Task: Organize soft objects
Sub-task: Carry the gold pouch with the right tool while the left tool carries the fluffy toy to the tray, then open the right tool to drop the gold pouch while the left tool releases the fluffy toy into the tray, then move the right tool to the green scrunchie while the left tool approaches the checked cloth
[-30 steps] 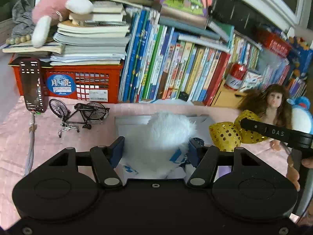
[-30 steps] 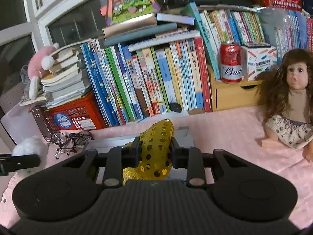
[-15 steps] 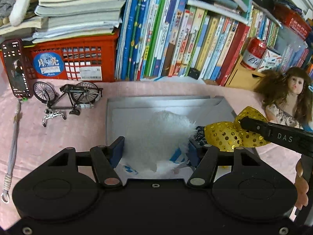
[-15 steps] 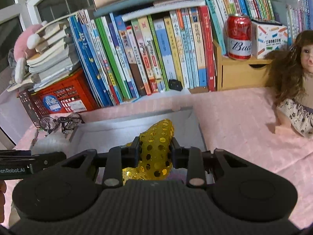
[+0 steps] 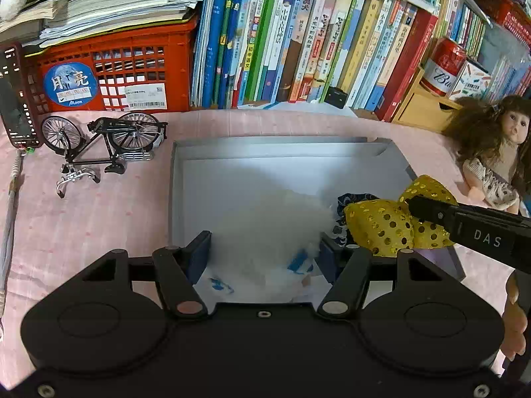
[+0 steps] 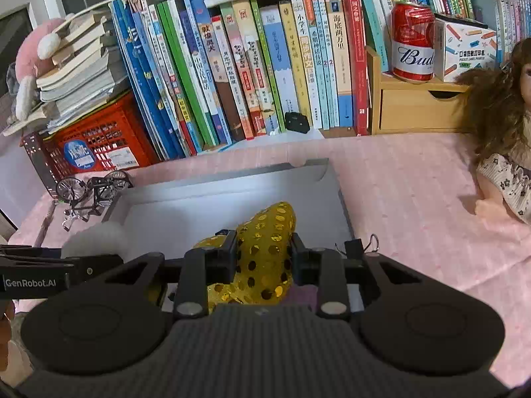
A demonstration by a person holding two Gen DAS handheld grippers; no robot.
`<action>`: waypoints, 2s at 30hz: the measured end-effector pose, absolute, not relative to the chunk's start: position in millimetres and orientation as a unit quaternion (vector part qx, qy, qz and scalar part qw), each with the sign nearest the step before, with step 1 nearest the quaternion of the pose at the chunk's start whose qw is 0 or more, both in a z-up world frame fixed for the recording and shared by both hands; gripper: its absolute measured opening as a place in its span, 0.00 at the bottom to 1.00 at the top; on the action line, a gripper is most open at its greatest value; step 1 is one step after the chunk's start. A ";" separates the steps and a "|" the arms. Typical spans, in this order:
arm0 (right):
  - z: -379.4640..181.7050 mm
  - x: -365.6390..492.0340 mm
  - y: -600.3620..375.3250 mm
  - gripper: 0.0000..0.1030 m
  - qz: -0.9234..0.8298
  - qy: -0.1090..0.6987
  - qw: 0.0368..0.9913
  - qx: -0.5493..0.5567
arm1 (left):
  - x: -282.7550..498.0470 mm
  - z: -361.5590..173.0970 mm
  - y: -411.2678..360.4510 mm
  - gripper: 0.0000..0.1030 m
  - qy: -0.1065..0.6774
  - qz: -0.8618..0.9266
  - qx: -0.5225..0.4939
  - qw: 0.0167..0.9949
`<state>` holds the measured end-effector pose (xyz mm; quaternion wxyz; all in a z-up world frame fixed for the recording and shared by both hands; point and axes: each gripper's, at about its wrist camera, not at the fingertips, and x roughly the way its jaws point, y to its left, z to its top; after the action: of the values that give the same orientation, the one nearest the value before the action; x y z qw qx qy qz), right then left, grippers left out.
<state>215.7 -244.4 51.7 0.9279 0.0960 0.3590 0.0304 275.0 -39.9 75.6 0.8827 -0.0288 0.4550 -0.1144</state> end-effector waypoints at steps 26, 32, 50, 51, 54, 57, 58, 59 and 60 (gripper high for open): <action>57.1 208.2 -234.7 0.77 0.064 0.349 0.932 0.078 | 266.2 85.5 -37.4 0.81 0.452 -0.143 -0.043 0.879; 69.3 197.6 -231.9 0.84 0.068 0.328 0.940 0.071 | 255.1 94.6 -37.5 0.82 0.439 -0.150 -0.033 0.885; 107.4 122.2 -219.5 0.91 0.091 0.244 0.965 0.028 | 184.4 133.0 -22.8 0.87 0.360 -0.186 -0.021 0.914; 109.0 117.2 -218.5 0.92 0.094 0.238 0.966 0.025 | 178.9 134.8 -21.6 0.87 0.353 -0.189 -0.019 0.916; 112.1 102.9 -214.5 0.94 0.108 0.230 0.967 0.016 | 162.5 139.4 -17.2 0.88 0.338 -0.196 -0.017 0.920; 113.9 90.8 -206.6 0.95 0.116 0.232 0.966 -0.005 | 148.2 142.7 -12.0 0.88 0.329 -0.202 -0.014 0.922; 114.4 88.4 -203.2 0.96 0.117 0.238 0.964 -0.013 | 143.8 143.4 -9.4 0.88 0.326 -0.204 -0.013 0.923; 114.7 86.4 -200.2 0.96 0.116 0.247 0.962 -0.021 | 139.3 144.1 -6.7 0.88 0.323 -0.204 -0.011 0.924; 114.9 85.4 -197.4 0.96 0.115 0.259 0.959 -0.029 | 134.6 144.6 -3.1 0.88 0.320 -0.203 -0.011 0.925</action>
<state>85.4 -197.4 114.9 0.9586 -0.0289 0.2589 0.1153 134.6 -3.1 144.6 0.9254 -0.0112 0.3198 -0.2032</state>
